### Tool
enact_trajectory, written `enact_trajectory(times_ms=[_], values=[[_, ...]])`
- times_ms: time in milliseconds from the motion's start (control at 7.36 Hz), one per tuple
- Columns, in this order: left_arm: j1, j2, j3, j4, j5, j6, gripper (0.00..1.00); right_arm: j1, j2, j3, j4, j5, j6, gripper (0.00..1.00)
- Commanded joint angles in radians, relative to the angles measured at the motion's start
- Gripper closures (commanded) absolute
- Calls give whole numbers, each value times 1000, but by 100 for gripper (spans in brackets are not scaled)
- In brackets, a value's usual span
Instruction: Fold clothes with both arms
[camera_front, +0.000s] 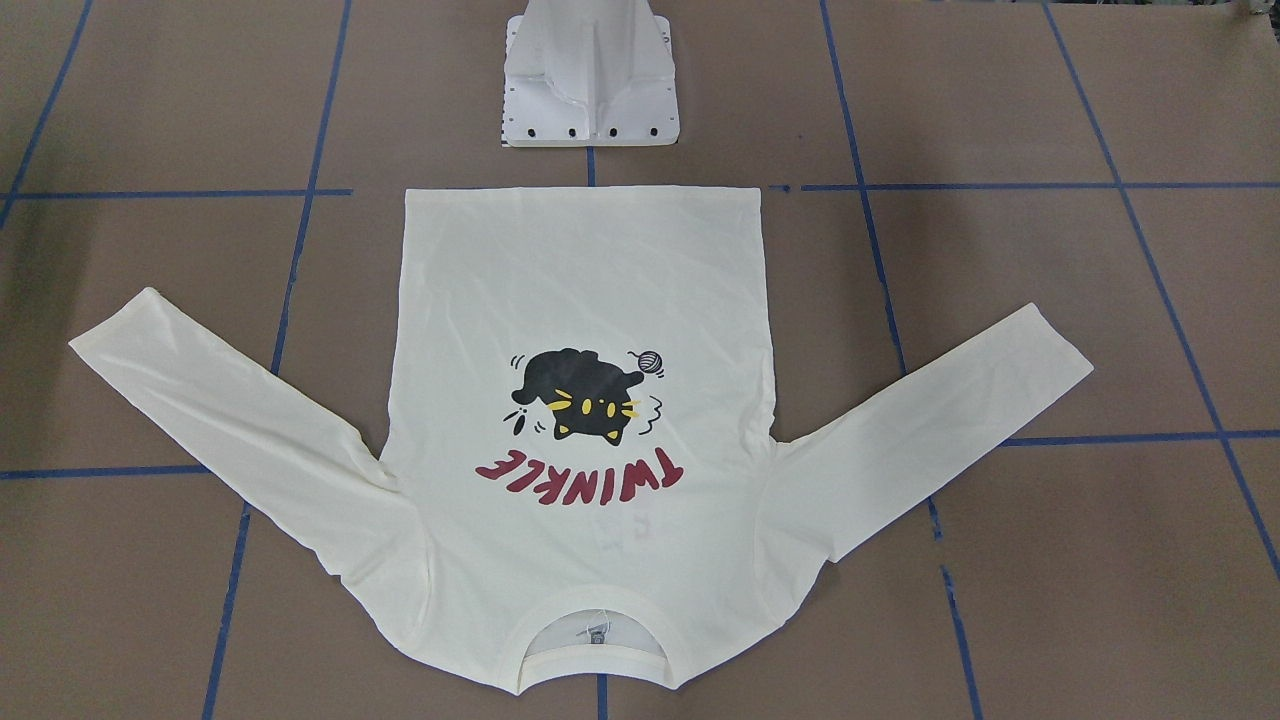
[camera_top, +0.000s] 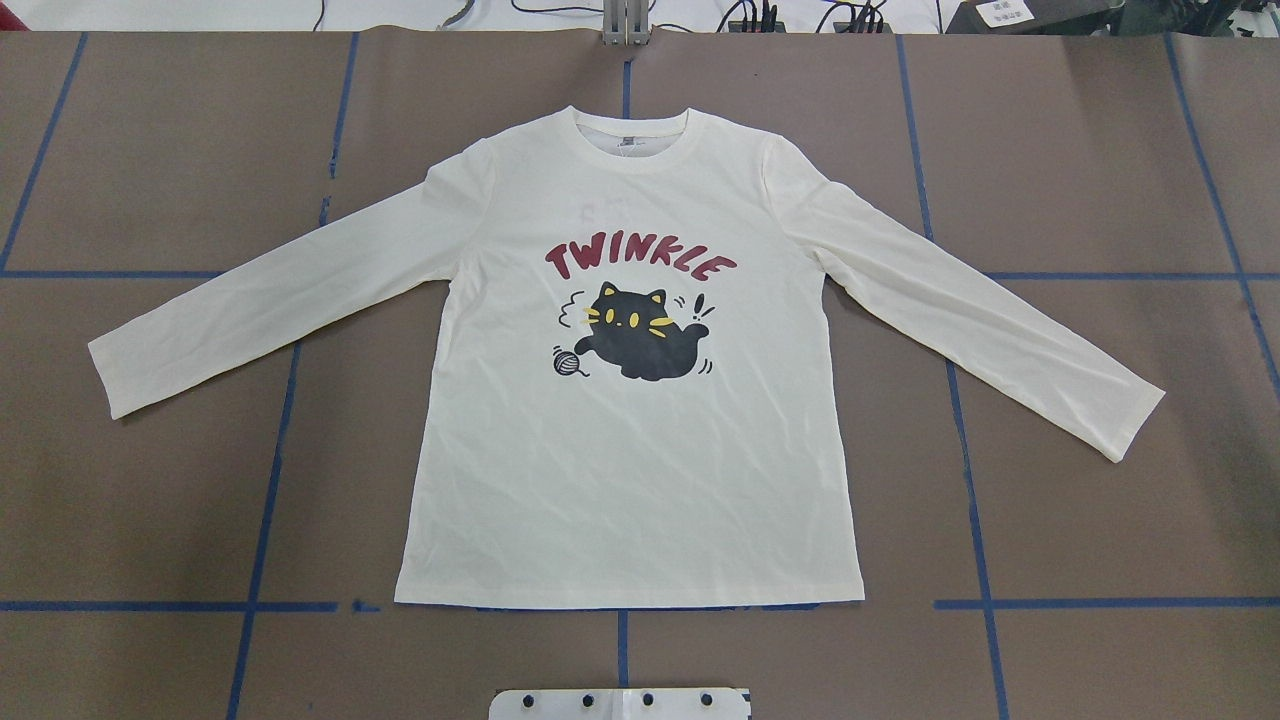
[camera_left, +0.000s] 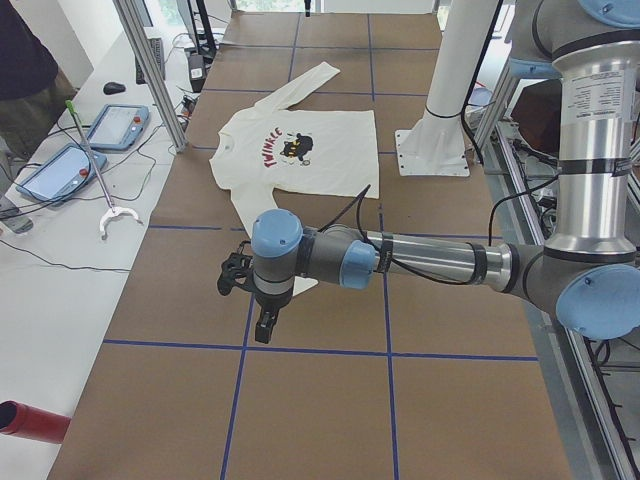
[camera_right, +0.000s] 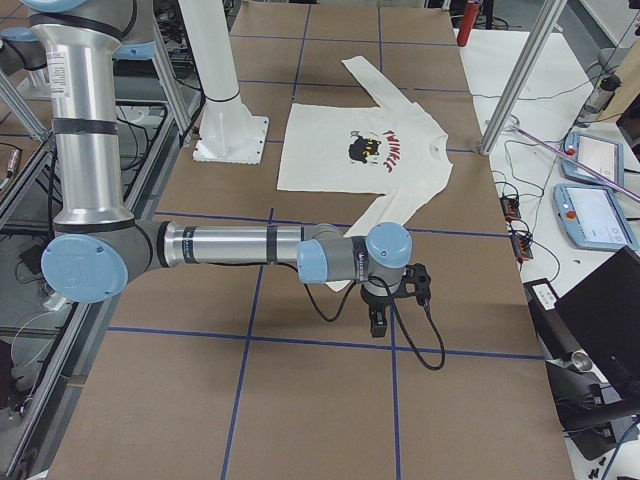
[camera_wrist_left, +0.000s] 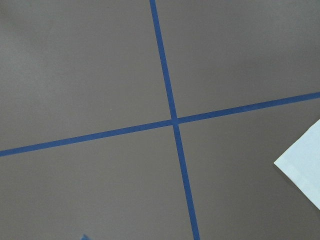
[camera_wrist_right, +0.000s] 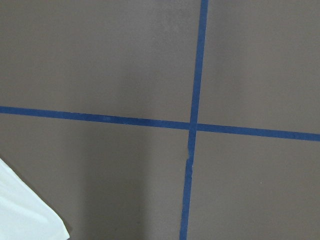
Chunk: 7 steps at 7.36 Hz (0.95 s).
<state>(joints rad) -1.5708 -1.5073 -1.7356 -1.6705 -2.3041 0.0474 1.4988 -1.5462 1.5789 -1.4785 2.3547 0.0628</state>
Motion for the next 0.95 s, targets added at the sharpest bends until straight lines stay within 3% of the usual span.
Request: enact_trajectory(times_ms=[0, 544, 815], values=[[0, -1, -5, 0, 0, -3, 0, -18, 8, 1, 0, 2, 12, 0], [5, -60, 2, -6, -11, -39, 0, -168, 86, 22, 33, -5, 142, 0], [5, -64, -1, -9, -12, -60, 0, -257, 17, 27, 297, -8, 391, 0]])
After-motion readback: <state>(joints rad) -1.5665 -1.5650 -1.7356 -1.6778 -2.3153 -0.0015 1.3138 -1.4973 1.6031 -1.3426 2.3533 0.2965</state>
